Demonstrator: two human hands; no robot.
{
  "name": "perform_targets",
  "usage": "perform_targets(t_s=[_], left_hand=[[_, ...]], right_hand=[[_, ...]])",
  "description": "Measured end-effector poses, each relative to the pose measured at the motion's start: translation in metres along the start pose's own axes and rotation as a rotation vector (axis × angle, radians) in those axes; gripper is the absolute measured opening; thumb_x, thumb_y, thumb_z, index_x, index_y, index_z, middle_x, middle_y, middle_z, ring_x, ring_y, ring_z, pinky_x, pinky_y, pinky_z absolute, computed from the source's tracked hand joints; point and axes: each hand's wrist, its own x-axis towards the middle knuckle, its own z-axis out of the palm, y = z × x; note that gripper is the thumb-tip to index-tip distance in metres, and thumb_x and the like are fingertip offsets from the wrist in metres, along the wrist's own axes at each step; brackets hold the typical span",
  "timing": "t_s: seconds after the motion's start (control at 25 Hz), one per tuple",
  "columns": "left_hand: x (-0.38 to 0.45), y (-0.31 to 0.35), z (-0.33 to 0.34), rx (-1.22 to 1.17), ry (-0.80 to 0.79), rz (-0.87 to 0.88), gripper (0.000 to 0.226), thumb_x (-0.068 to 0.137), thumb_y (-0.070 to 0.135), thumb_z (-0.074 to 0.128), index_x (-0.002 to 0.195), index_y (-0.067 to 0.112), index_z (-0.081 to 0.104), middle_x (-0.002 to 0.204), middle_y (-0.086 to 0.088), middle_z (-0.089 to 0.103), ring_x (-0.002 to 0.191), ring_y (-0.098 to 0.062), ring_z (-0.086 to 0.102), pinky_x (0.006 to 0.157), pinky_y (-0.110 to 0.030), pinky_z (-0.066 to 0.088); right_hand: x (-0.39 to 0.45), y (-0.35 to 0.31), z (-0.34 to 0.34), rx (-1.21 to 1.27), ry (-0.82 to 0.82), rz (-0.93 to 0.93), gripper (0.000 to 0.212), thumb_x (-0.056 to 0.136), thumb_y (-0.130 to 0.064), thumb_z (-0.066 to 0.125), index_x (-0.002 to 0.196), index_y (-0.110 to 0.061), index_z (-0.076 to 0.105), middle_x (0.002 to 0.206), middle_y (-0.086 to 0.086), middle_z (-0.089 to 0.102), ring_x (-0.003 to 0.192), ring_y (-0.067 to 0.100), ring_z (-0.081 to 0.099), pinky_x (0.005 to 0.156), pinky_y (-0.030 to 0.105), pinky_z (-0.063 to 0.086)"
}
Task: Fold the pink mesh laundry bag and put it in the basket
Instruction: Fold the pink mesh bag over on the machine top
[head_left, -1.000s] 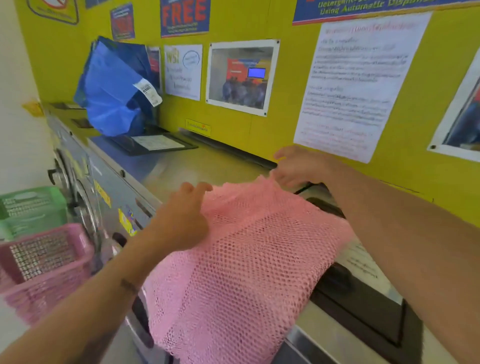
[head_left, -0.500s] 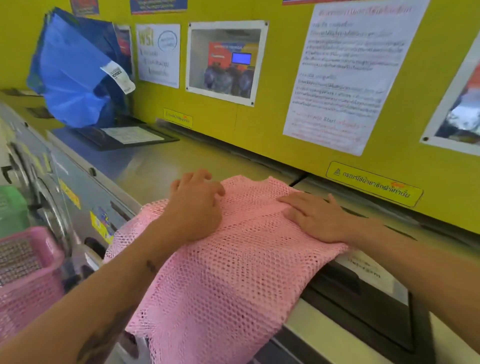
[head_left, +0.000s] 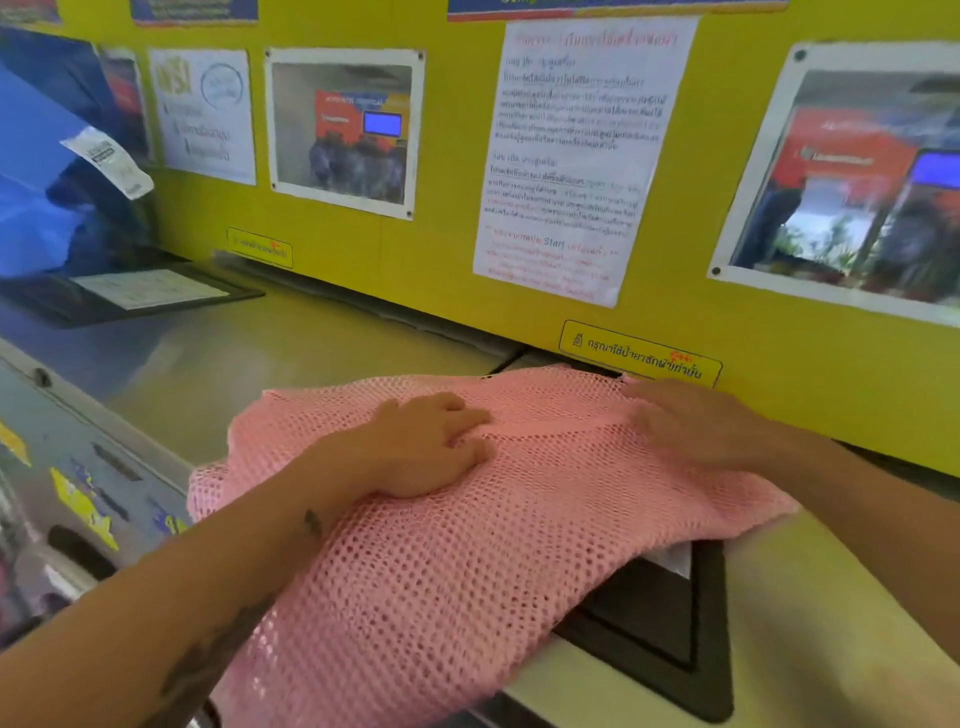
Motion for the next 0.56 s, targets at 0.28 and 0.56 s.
perform_targets(t_s=[0.28, 0.56], left_hand=[[0.006, -0.027, -0.005, -0.05, 0.053, 0.009, 0.076, 0.082, 0.077, 0.016, 0.145, 0.041, 0.037, 0.157, 0.007, 0.033, 0.143, -0.014, 0.029, 0.119, -0.043, 0.021], [-0.01, 0.025, -0.038, -0.05, 0.317, 0.064, 0.034, 0.093, 0.037, 0.051, 0.125, 0.03, 0.061, 0.127, 0.005, 0.063, 0.115, -0.014, 0.057, 0.103, -0.04, 0.045]], right_hand=[[-0.006, -0.005, 0.035, -0.015, -0.109, -0.011, 0.084, 0.071, -0.089, 0.007, 0.148, -0.055, 0.003, 0.166, -0.008, 0.003, 0.152, 0.02, 0.004, 0.117, 0.062, 0.008], [-0.055, -0.006, -0.02, 0.076, 0.009, -0.103, 0.059, 0.097, -0.054, 0.04, 0.15, -0.031, 0.032, 0.16, -0.007, 0.029, 0.145, 0.013, 0.025, 0.117, 0.032, 0.018]])
